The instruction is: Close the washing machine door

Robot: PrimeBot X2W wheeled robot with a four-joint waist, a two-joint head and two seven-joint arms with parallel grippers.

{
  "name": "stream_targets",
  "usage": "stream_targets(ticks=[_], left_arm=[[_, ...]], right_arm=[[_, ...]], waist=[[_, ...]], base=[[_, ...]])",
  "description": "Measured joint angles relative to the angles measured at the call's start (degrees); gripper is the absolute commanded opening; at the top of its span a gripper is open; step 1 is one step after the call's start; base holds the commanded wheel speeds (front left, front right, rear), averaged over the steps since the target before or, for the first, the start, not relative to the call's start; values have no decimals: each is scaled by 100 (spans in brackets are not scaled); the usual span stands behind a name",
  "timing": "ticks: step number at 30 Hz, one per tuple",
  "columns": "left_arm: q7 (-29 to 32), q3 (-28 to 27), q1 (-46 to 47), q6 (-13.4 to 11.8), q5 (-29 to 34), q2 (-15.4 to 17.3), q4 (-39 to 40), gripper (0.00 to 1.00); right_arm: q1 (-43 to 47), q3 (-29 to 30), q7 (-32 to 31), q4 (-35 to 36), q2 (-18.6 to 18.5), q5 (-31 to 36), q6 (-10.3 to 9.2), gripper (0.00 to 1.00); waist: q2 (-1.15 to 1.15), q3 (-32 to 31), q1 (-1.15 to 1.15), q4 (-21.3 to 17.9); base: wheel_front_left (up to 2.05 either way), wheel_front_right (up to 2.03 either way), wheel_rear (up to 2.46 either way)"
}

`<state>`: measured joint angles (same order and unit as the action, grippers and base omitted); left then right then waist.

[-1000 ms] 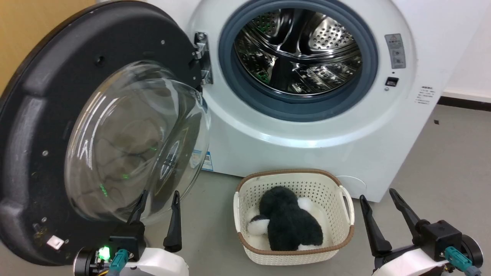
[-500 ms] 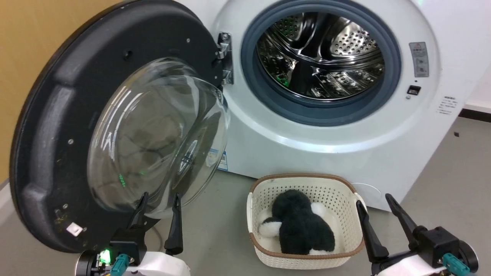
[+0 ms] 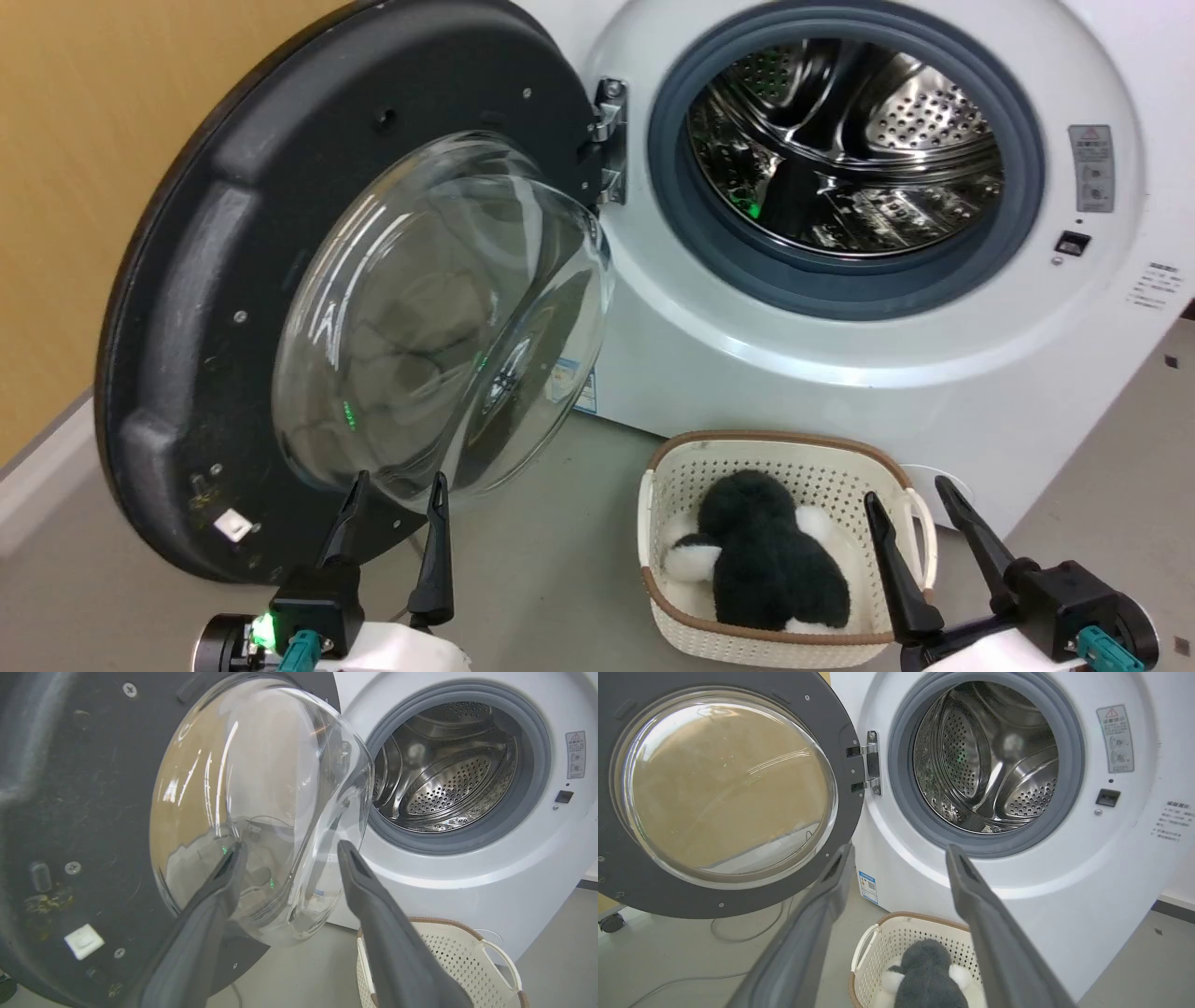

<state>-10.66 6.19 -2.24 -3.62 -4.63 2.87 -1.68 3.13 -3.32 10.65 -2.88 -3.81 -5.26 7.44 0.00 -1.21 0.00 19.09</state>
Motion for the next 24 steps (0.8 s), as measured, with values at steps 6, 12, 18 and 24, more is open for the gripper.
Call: stream_targets(ticks=[6,12,18,24], left_arm=[[-58,21,-21,-31,-11,0,0,100],[-137,47,-45,-33,-53,0,-8,100],[-210,101,-46,-58,-92,0,-12,100],[-278,154,-46,-100,-123,0,-23,100]], right_arm=[[8,-54,65,-7,0,-36,0,100],[51,-88,144,-19,-4,-47,0,100],[51,-100,209,-23,-38,-96,0,100],[52,-135,266,-45,-68,-180,0,100]], waist=[[0,17,0,142],[0,35,0,294],[0,69,0,461],[0,93,0,643]], base=[[0,0,0],[0,0,0],[0,0,0],[0,0,0]])
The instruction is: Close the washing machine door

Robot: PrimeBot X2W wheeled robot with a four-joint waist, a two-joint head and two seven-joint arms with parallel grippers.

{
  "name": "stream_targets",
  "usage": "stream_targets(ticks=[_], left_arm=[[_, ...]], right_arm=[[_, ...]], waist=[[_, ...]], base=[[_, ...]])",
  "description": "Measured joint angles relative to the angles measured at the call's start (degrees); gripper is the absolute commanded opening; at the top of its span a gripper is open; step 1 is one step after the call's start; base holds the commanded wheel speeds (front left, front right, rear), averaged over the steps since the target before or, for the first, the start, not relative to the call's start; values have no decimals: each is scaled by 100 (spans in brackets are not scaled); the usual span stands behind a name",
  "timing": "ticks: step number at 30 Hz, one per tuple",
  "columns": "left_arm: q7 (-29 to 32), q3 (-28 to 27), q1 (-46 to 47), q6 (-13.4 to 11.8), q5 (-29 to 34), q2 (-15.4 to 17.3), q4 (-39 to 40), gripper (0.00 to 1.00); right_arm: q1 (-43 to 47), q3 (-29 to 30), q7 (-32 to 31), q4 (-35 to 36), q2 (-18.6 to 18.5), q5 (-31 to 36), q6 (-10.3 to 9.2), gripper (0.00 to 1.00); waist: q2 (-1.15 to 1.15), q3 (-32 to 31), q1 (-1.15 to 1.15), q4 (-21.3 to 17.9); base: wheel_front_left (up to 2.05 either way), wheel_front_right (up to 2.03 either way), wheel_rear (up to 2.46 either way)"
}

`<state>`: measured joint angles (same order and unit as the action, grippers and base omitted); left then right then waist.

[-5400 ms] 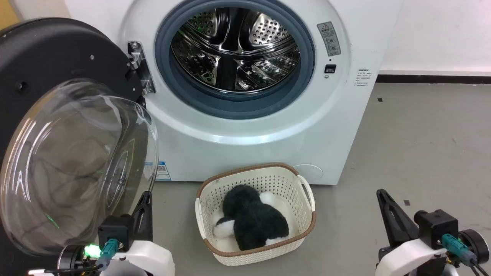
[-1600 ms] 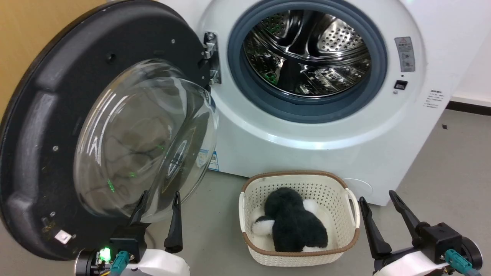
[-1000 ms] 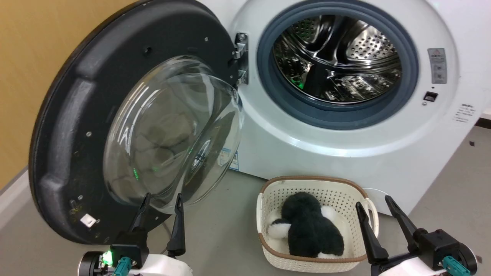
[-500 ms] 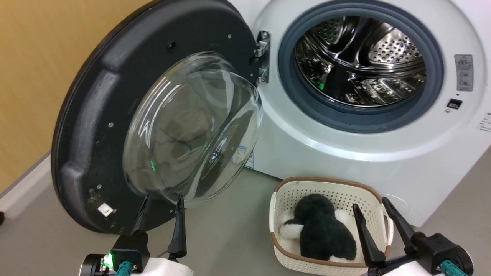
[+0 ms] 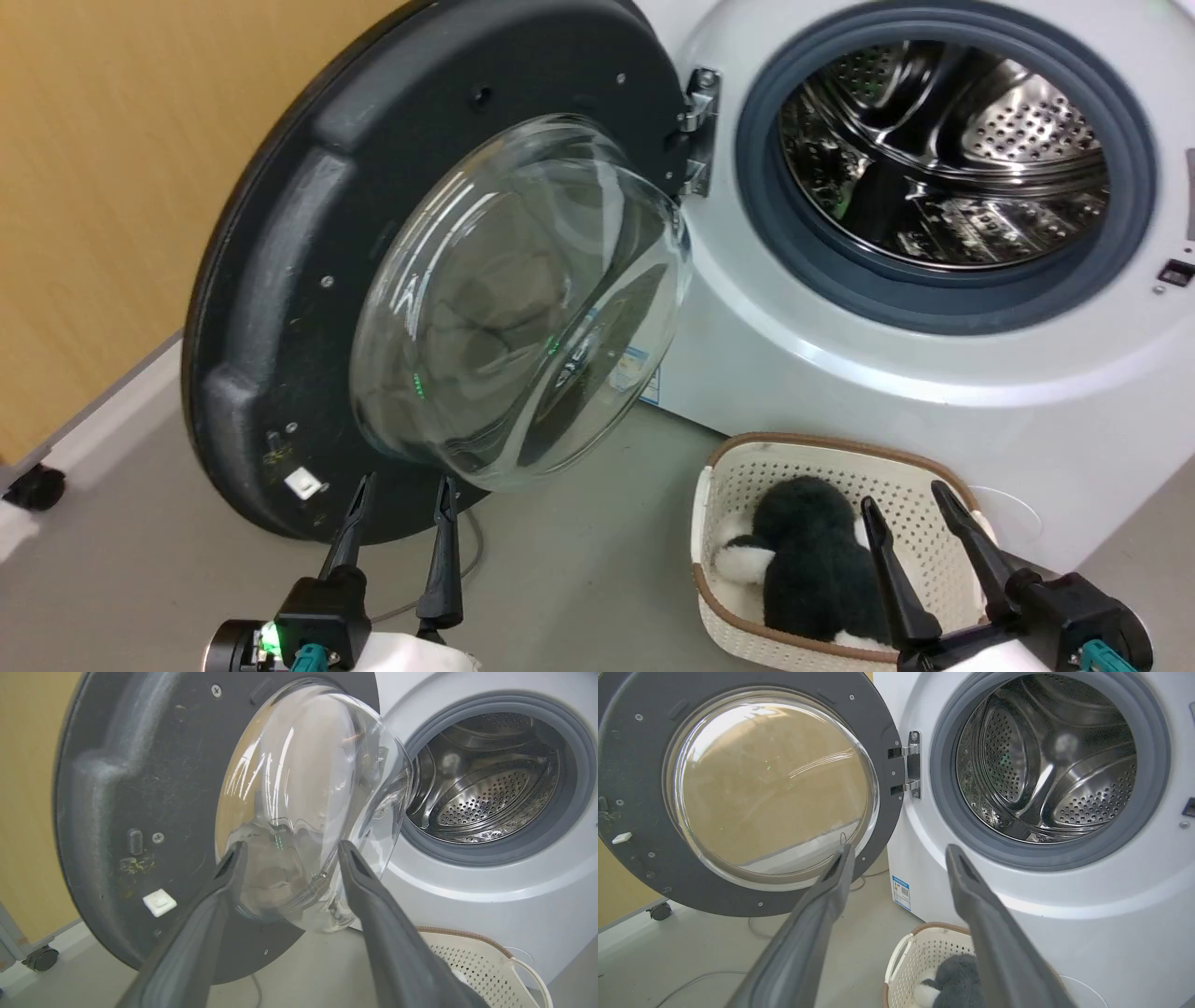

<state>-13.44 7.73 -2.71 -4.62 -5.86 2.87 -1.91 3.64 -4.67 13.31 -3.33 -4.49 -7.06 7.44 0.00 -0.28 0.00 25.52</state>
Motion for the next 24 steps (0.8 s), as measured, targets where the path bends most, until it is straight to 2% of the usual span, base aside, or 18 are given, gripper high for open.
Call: stream_targets(ticks=[10,19,20,21,24], left_arm=[[-124,43,-10,-33,-37,-1,-16,100],[-124,41,-32,-52,-87,-1,-14,100],[-124,40,-34,-52,-88,-1,-10,58],[-124,37,-36,-48,-96,-1,-2,0],[-125,-47,-39,-49,-168,-7,163,0]], right_arm=[[49,-53,124,-30,-4,-57,0,100],[58,-80,142,-35,-18,-58,0,100],[58,-85,142,-37,-19,-58,0,100],[58,-89,142,-41,-21,-59,0,100],[58,-94,143,-48,-31,-59,0,100]], waist=[[0,-22,0,296],[0,-7,0,321],[0,-6,0,319],[0,-5,0,316],[0,-3,0,298]], base=[[0,0,0],[0,0,0],[0,0,0],[0,0,0],[0,0,0]])
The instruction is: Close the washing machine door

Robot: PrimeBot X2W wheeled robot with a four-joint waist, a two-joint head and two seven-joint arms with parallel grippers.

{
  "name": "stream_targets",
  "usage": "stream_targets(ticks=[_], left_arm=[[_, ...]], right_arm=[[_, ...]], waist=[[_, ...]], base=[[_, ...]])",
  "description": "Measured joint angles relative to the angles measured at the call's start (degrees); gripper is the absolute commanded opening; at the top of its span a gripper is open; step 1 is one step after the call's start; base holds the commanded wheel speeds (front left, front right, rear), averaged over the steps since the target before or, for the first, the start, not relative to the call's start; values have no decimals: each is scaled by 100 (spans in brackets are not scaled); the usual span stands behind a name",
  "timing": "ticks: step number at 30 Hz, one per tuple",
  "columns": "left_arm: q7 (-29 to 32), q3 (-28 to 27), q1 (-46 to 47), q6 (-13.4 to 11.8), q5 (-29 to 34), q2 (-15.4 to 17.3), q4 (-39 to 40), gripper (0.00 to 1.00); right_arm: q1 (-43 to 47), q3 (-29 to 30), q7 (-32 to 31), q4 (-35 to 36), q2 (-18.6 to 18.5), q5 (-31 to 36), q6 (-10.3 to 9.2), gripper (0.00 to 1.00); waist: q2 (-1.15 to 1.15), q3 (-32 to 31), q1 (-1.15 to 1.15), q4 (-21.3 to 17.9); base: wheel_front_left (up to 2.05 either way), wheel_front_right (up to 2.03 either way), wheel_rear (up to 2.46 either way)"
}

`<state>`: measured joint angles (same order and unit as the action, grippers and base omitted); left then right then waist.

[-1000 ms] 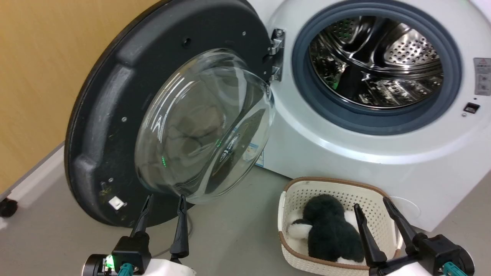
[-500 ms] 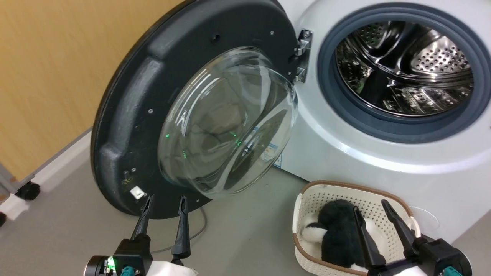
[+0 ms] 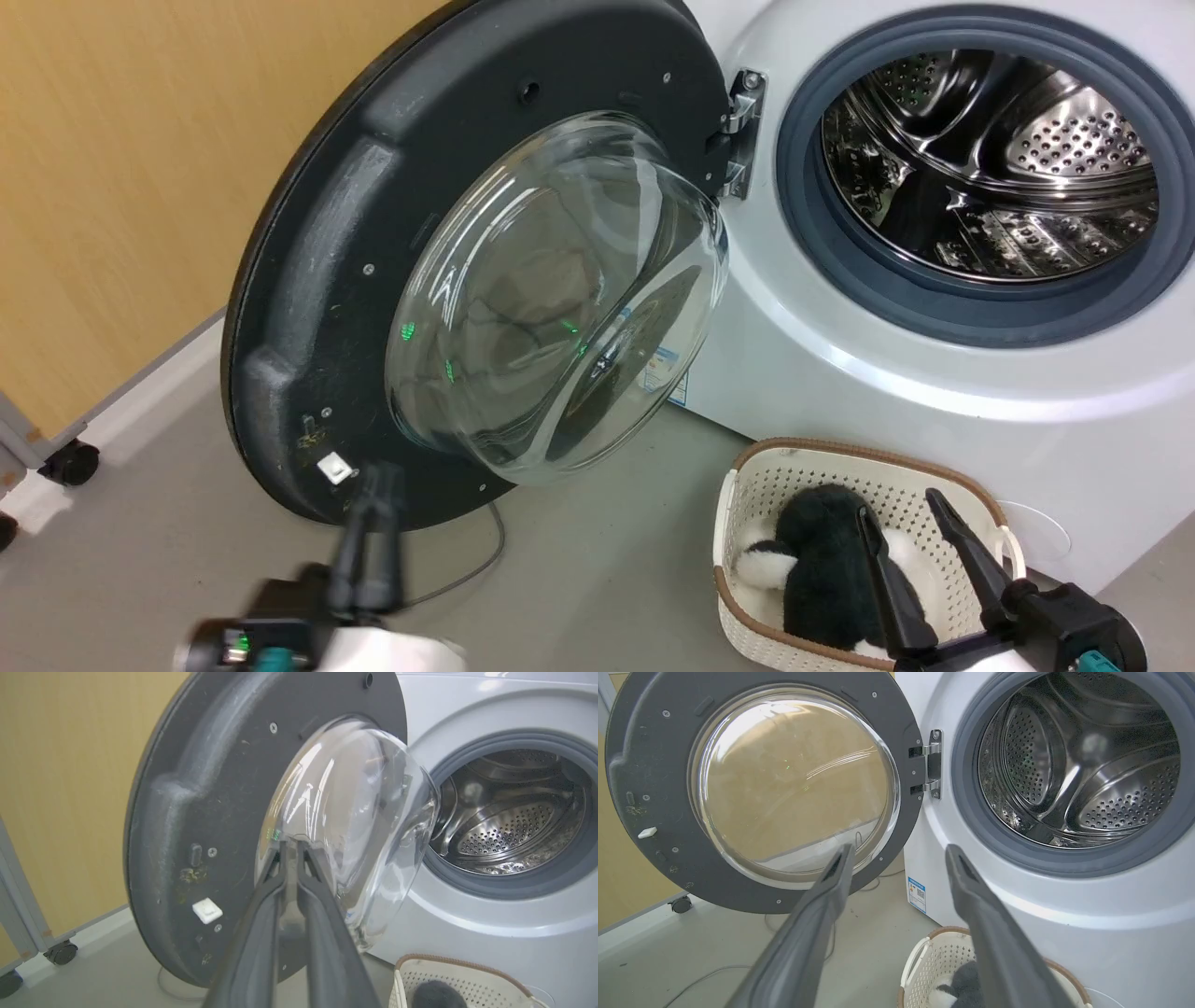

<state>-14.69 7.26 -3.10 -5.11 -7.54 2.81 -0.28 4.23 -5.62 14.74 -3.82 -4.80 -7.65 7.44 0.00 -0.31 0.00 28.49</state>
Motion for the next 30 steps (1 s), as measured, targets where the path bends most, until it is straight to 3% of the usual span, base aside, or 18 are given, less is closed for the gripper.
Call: stream_targets(ticks=[5,8,11,14,20,25,30], left_arm=[[-1,-664,57,-57,-214,3,764,0],[-3,-1281,286,55,-335,152,1104,0],[-7,-1985,674,308,-791,439,996,0],[165,-2590,1143,514,-1683,626,353,0],[1528,-3351,2039,643,-3496,958,-1000,0],[2835,-3710,2446,621,-4801,1007,-1912,0],[3961,-3697,2566,628,-5549,1000,-2234,0]], right_arm=[[-1,-15,0,-1,-32,1,0,100],[-5,-34,-1,2,-83,1,0,100],[-16,-36,-3,15,-147,1,0,100],[-22,-40,-24,34,-219,1,0,100],[-131,-77,-53,71,-286,-1,0,100],[-137,-100,-59,80,-308,-43,0,100],[-138,-96,-86,82,-337,-49,0,100]], waist=[[0,44,0,-57],[0,101,0,-112],[0,180,0,-181],[0,265,0,-253],[0,410,0,-408],[0,477,0,-509],[0,506,0,-554]], base=[[0,0,0],[0,0,0],[0,0,0],[0,0,0],[0,0,0],[0,0,0],[0,0,0]])
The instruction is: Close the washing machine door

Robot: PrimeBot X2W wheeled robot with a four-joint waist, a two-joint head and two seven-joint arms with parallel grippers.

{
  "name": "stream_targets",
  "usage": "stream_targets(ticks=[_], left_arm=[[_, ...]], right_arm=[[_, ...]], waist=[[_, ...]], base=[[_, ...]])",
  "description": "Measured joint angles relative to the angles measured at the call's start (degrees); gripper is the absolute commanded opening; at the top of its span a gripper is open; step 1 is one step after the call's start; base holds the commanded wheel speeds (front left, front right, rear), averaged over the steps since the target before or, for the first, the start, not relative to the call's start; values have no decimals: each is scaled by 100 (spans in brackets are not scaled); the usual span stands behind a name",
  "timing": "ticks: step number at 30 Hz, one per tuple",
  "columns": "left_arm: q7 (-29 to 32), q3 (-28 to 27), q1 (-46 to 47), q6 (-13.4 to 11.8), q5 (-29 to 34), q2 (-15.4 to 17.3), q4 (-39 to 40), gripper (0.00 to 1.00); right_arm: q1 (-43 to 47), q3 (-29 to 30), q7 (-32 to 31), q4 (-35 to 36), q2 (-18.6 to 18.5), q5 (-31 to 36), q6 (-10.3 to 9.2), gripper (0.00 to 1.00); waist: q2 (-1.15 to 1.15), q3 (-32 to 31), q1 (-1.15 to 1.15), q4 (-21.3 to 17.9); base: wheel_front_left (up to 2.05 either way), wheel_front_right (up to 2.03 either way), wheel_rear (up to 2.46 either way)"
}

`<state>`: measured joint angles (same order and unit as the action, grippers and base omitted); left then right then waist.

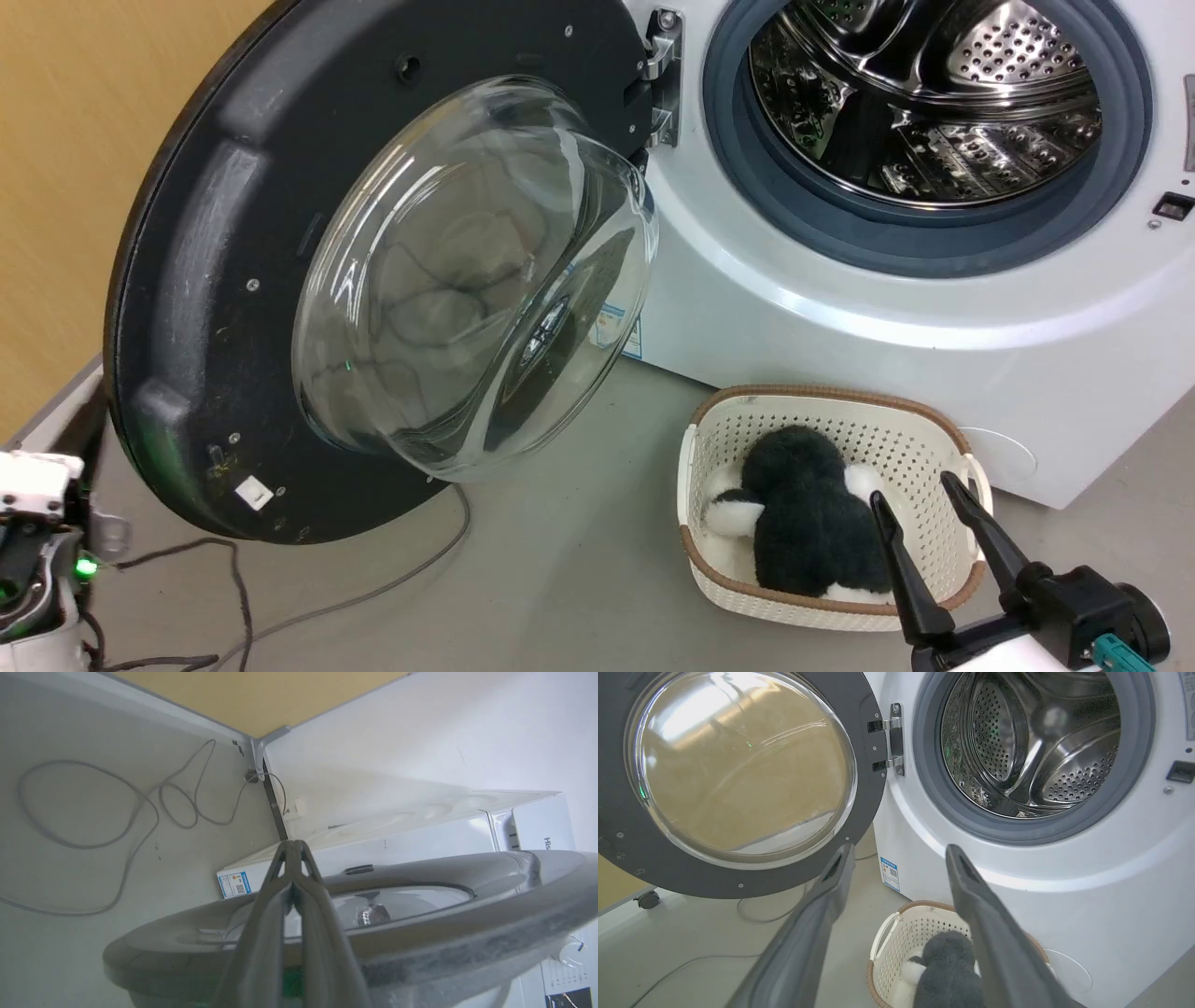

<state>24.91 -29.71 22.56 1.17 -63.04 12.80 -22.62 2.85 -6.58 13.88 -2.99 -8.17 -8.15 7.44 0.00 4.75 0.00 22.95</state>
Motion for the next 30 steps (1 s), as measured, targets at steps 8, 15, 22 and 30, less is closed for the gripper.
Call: stream_targets(ticks=[8,15,22,30], left_arm=[[1200,159,-115,69,-526,36,116,0],[2320,535,-810,202,-1000,-223,959,0],[2815,842,-1566,24,-1226,-612,2159,0],[2751,1578,-2122,-232,-1421,-916,3303,0]], right_arm=[[-12,18,1,-12,3,0,0,100],[-7,130,15,-79,102,1,0,100],[5,247,43,-94,196,8,0,100],[5,300,57,-63,226,10,0,100]], waist=[[0,-65,0,-60],[0,-250,0,-115],[0,-382,0,-377],[0,-363,0,-917]], base=[[0,0,0],[0,0,0],[0,0,0],[0,0,0]])
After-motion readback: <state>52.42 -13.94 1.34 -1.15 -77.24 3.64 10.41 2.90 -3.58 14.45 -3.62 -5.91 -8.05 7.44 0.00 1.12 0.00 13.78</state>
